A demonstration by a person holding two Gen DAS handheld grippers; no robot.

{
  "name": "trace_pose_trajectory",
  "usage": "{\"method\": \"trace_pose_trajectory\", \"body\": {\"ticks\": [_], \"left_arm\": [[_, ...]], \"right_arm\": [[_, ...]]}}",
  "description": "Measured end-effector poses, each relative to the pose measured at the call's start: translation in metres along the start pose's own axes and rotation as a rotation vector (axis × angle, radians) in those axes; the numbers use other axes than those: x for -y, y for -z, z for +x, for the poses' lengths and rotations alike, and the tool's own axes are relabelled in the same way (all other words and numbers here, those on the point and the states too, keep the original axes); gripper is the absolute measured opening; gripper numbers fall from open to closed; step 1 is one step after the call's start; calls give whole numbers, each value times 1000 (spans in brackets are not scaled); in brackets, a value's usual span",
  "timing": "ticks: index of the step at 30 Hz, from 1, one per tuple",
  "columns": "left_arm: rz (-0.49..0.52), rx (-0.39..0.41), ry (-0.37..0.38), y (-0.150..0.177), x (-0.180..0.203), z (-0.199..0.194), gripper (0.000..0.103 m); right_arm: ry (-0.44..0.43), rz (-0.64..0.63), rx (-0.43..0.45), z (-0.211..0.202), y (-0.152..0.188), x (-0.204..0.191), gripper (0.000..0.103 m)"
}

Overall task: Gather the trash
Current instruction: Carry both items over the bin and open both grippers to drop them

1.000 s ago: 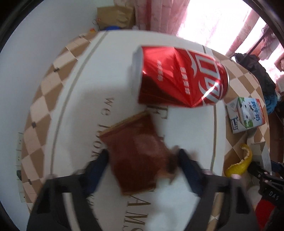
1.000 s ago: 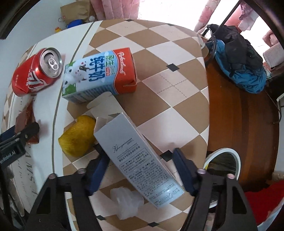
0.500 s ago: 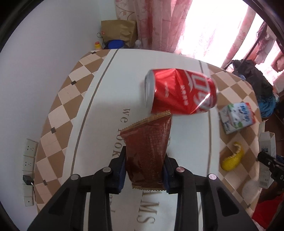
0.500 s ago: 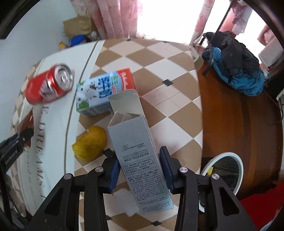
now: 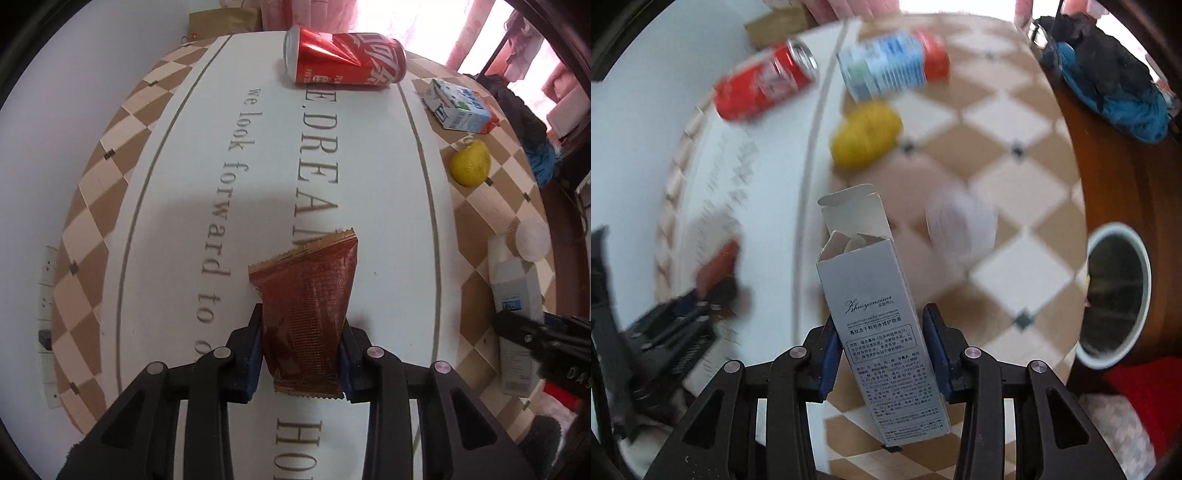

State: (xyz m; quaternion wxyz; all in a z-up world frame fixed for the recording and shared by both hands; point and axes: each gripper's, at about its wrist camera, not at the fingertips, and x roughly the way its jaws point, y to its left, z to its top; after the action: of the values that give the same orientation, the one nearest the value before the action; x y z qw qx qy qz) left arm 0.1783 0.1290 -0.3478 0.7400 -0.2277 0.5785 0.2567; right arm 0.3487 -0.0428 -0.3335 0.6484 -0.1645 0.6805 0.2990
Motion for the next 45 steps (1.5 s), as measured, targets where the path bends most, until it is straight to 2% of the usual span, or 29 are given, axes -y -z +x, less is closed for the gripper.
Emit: {"method": "trace_pose_trajectory", "body": {"ticks": [5,7,10,12,13,15,17,18,21,26,32,38,42,45], "left_arm": [[-5,1,7,1,-6,2,29],[-1,4,4,2,-6,0,29],[7,11,-1,5,-7,0,29],[13,15,-9,12,-4,-4,29],[15,18,-13,15,-3,-5,29],[19,22,-26,17,7,-5,29],[25,23,-31,19,11,-6,29],[27,24,-32,20,12,-8,29],[47,35,-32,24,19,-20,29],[91,97,-11,33,43,-62,29],[181,198,72,35,102,-127,29],[316,268,190,33,193,-175,29],[398,265,252,31,262,-178,29],[461,235,292,27,318,-164,29]], "right_arm": [[52,-11,37,6,15,-5,47],[70,-33,31,8,17,-10,65],[114,-67,34,10,22,-16,66],[148,-93,50,11,29,-18,63],[164,-102,77,10,32,-19,57],[206,-112,108,9,39,-21,51],[210,-105,137,8,42,-18,45],[206,-104,147,7,45,-18,38],[187,-89,161,3,51,-11,38],[95,-9,227,-24,56,-6,38],[4,96,364,-95,83,22,38],[-12,213,497,-172,111,99,38],[10,293,554,-207,128,164,38],[45,359,576,-223,138,218,38]]}}
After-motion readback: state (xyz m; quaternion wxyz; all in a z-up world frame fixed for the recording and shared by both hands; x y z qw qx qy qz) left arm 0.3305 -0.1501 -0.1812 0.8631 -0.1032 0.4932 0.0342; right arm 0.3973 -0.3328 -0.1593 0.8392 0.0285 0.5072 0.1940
